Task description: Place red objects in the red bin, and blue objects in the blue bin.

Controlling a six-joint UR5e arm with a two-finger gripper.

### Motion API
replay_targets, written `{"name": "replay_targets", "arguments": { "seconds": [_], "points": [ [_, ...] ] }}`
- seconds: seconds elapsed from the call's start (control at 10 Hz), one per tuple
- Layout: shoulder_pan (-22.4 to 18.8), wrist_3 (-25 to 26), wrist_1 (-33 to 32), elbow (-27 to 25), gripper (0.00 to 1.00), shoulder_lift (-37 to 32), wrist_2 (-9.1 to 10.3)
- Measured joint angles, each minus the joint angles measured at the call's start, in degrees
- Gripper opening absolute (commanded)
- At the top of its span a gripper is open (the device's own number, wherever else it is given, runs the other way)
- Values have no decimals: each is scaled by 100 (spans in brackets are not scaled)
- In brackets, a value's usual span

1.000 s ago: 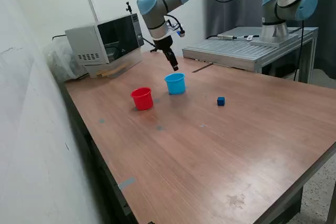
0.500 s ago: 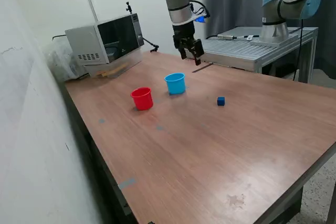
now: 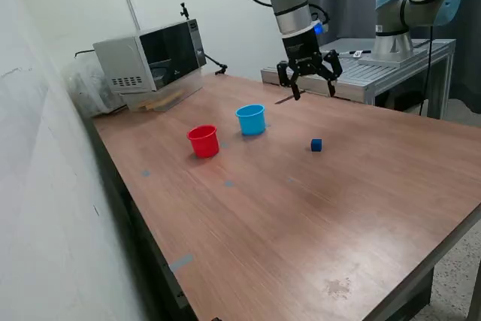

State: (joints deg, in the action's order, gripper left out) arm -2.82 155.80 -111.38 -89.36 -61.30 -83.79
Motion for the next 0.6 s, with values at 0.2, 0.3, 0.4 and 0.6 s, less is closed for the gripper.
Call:
{"name": "replay_targets", "arguments": {
  "seconds": [0.2, 0.3, 0.4, 0.6],
  "points": [
    [-7, -440, -205, -201, 100, 69, 78],
    [8, -575, -351, -282, 100, 143, 86],
    [19, -650, -493, -341, 100, 235, 88],
    [6, -704, -729, -362, 100, 491, 78]
  ]
}}
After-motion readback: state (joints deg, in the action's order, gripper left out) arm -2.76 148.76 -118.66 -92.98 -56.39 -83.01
